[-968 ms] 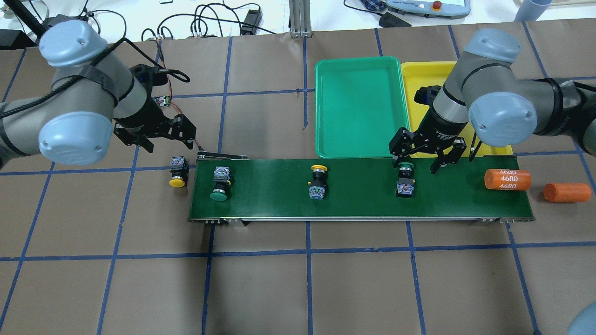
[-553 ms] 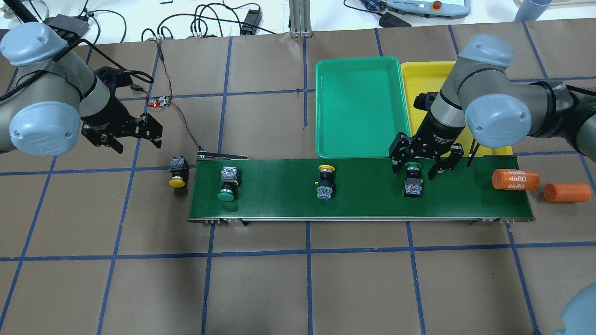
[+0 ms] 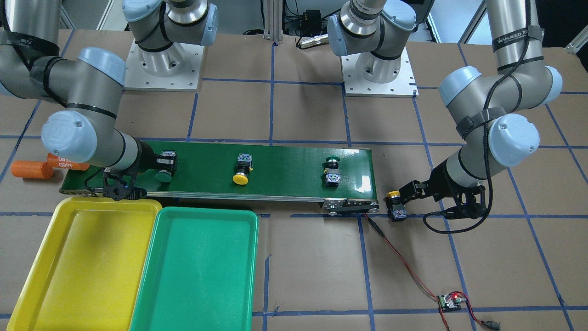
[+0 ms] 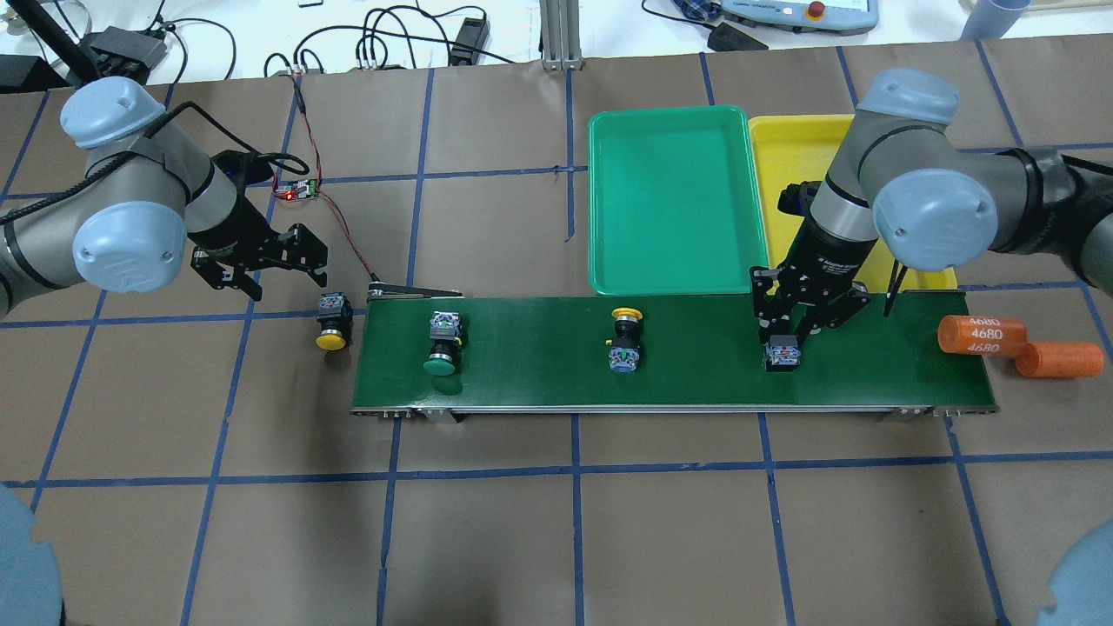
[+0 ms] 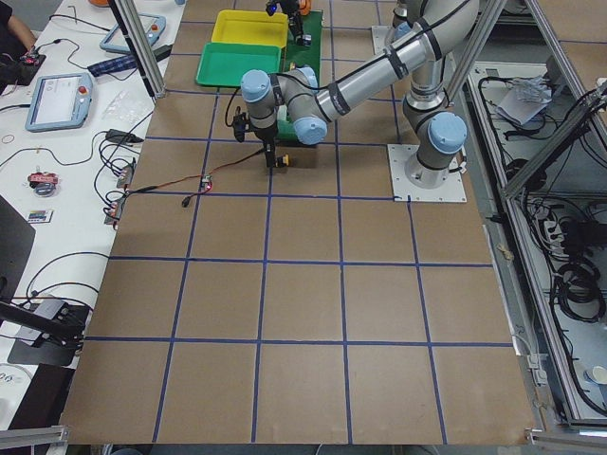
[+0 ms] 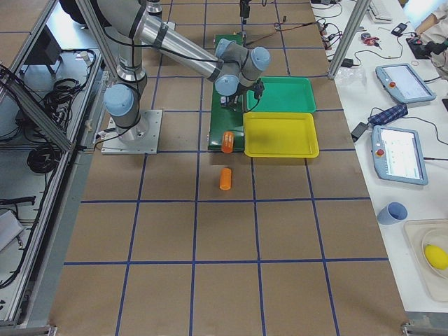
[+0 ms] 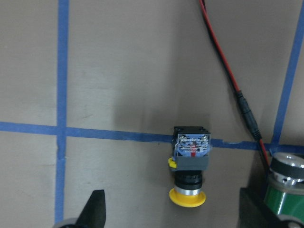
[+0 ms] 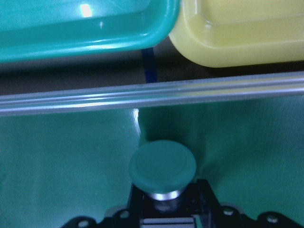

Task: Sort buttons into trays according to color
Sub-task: 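Grasp the arriving green button on the belt with the right gripper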

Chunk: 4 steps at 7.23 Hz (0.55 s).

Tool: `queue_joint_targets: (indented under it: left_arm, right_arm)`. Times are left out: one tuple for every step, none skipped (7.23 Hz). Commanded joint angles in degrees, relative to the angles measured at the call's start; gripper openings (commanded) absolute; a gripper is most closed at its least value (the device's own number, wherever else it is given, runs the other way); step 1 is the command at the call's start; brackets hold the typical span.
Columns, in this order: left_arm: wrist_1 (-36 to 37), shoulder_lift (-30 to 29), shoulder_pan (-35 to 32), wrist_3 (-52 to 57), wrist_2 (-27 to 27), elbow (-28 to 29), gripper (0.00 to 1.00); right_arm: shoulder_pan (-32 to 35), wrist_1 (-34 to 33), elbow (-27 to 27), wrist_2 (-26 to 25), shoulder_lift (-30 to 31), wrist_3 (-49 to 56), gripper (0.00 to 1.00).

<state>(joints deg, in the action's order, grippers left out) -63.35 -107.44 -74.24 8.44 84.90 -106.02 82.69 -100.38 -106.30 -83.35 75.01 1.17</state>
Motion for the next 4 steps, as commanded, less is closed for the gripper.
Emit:
queue_joint_targets:
  left_arm:
    - [2.1,-2.7,-0.1,0.0,-1.0,-1.0,1.00]
    - [3.4,-3.8,-0.1,-0.2,-1.1,-1.6,1.00]
    - [3.6,-4.4,-0.2,-0.2,-1.4,-1.6,1.00]
    - [3.5,-4.8,-0.4,-0.1,-1.4,-1.7,1.00]
  right_arm:
    - [0.1,4.3,5.4,-0.8,0.2,-0.3,0.00]
    - [0.5,6.0,10.4,-0.1,-0.7,-0.2,0.00]
    - [0.5,6.1,16.0,2.2,-4.7,-0.2,0.00]
    - [1.9,5.4,22.6,2.8,-9.7,-0.6,0.00]
